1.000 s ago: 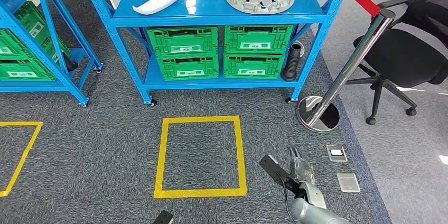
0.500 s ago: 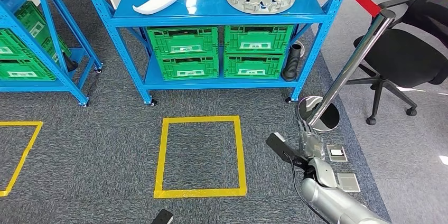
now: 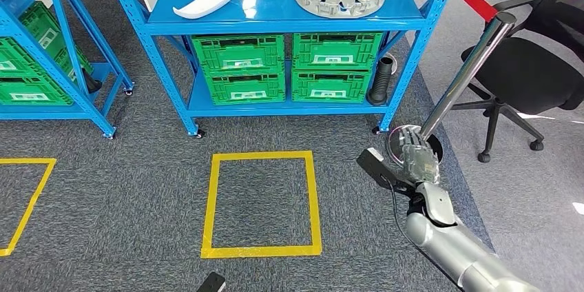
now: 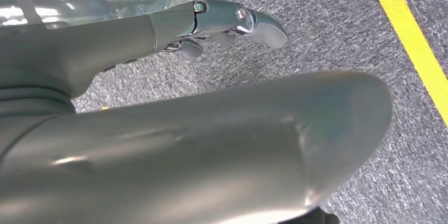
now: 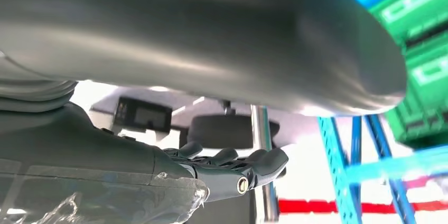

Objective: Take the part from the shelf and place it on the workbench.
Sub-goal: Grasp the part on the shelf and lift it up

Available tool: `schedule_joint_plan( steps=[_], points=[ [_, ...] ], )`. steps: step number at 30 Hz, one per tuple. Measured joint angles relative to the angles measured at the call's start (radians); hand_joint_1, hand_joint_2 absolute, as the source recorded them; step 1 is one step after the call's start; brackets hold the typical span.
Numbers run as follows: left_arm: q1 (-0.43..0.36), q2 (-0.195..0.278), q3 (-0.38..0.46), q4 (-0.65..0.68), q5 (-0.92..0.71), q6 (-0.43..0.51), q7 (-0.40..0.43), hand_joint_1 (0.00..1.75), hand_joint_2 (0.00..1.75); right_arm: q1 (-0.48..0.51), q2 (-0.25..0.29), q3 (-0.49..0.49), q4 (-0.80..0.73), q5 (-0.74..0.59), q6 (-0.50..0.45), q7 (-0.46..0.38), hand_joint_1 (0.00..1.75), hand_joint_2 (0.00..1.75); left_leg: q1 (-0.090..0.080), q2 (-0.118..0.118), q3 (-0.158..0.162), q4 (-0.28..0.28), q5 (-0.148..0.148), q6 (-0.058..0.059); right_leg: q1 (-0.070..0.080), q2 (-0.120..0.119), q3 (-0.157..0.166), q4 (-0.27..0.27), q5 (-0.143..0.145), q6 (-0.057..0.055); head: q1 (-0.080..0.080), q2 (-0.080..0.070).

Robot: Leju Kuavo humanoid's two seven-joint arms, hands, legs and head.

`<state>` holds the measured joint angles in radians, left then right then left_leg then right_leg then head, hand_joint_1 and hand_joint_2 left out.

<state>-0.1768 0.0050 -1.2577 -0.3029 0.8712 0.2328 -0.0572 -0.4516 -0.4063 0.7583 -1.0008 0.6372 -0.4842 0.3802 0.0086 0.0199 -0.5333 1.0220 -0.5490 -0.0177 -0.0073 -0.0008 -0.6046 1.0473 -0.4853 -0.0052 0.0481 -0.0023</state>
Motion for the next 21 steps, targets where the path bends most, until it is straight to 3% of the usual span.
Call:
schedule_joint_plan(
  steps=[10, 21],
  points=[
    [-0.002, 0.000, 0.002, 0.000, -0.012, -0.011, 0.011, 0.00, 0.00, -0.040, -0.051, -0.039, -0.068, 0.040, 0.028, 0.033, 0.00, 0.00, 0.000, 0.000, 0.000, 0.000, 0.000, 0.000, 0.000, 0.000, 0.000, 0.000, 0.000, 0.000, 0.000, 0.000],
    [-0.002, 0.000, 0.003, 0.000, -0.019, -0.015, 0.015, 0.00, 0.00, -0.081, -0.073, -0.053, -0.071, 0.042, 0.042, 0.025, 0.00, 0.00, 0.000, 0.000, 0.000, 0.000, 0.000, 0.000, 0.000, 0.000, 0.000, 0.000, 0.000, 0.000, 0.000, 0.000]
  ],
)
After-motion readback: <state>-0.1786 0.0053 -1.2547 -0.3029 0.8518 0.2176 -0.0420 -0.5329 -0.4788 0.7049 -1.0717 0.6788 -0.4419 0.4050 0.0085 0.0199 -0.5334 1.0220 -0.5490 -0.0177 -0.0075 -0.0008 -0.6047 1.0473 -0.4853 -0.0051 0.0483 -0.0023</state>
